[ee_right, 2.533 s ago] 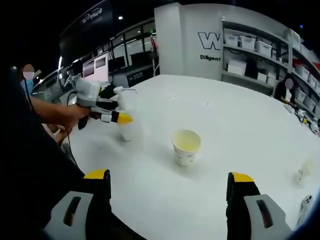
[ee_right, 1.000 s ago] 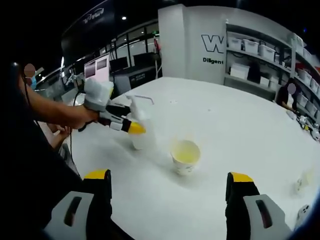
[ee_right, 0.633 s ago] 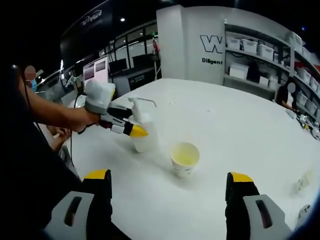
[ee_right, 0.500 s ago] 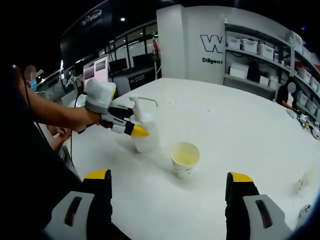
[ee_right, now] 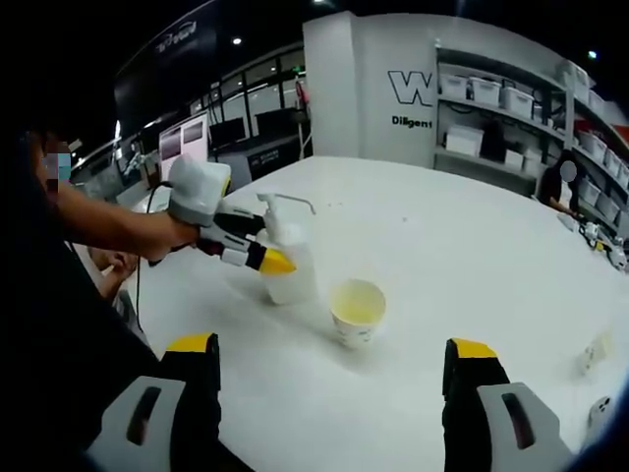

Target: Hold the bottle steady, press the pump all the way down and release, and repeat the specified number of times to dispense into the cup

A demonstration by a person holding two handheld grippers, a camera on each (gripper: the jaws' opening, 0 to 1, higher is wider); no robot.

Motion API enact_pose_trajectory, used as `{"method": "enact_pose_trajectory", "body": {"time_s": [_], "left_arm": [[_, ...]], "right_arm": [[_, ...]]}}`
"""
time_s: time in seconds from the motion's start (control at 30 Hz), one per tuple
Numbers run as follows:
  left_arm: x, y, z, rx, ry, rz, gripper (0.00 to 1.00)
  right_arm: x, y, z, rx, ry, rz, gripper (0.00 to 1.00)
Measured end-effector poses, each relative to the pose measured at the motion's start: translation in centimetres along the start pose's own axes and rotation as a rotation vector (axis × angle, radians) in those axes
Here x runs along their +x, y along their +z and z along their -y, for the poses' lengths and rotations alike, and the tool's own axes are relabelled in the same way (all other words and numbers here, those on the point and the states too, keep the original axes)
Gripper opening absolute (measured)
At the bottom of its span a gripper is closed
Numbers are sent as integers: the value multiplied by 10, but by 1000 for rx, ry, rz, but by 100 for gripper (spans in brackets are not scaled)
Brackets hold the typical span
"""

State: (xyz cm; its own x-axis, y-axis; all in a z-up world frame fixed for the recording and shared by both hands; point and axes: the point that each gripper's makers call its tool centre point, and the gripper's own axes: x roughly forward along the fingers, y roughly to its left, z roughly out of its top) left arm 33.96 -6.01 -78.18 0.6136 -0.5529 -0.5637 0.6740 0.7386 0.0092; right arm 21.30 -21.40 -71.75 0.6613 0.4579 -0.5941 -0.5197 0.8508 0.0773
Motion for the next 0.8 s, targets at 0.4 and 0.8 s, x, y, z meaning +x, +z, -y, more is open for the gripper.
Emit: {"method": "enact_pose_trajectory", "body": {"time_s": [0.4, 0.8], "left_arm": [[2, 0, 3, -3, 1, -14, 48], [7, 3, 11, -5, -11, -21, 48]], "right_arm": [[-9, 9, 7, 25, -33, 35, 95], [-6, 15, 2, 11, -22, 44, 95]]}}
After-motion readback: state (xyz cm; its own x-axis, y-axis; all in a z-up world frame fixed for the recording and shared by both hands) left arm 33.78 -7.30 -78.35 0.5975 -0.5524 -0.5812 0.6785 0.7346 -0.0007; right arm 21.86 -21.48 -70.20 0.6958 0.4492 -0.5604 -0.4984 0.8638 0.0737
